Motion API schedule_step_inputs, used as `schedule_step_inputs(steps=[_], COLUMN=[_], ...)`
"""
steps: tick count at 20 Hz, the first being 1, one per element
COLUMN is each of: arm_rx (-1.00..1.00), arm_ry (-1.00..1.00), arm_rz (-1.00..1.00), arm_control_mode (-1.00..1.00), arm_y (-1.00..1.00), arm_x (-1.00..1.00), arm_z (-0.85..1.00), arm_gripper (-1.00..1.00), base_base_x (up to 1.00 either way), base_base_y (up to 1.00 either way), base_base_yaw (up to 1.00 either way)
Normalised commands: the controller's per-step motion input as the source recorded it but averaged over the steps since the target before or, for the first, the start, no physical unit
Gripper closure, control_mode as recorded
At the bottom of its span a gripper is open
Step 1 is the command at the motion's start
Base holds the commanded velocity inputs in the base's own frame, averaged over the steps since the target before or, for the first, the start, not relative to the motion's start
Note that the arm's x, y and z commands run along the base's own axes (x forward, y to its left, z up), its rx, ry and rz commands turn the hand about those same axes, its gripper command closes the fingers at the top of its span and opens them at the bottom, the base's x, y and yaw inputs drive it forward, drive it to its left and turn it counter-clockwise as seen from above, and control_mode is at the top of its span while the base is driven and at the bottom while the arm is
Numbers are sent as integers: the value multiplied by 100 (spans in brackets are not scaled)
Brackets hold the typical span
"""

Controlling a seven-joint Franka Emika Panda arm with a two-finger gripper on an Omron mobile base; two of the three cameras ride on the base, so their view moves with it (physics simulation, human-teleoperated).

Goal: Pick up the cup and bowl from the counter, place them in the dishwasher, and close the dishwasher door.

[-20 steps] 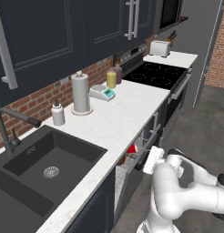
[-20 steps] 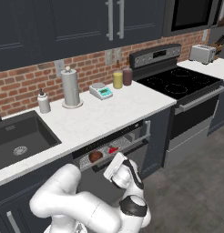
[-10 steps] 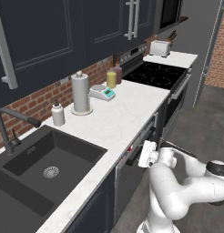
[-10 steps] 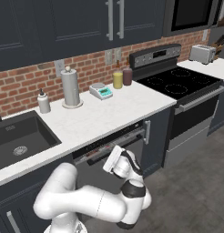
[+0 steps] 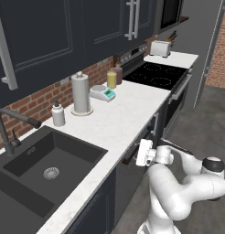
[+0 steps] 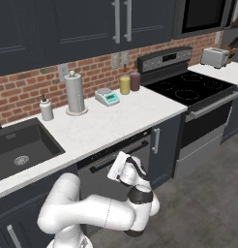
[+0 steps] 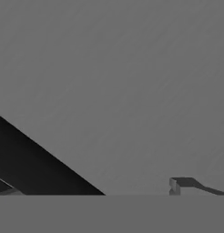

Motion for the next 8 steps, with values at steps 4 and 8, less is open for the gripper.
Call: schedule_step_inputs(steps=[4, 8], arm_rx=[23, 26], arm_ry=[0, 0], arm_rz=[9, 8], arm_control_mode=[-100, -100], arm_y=[29, 29], arm_x=[21, 20], arm_z=[-90, -91], arm_gripper=[-100, -100], base_base_x=[0, 0], base_base_y=[0, 0], base_base_yaw=[0, 0])
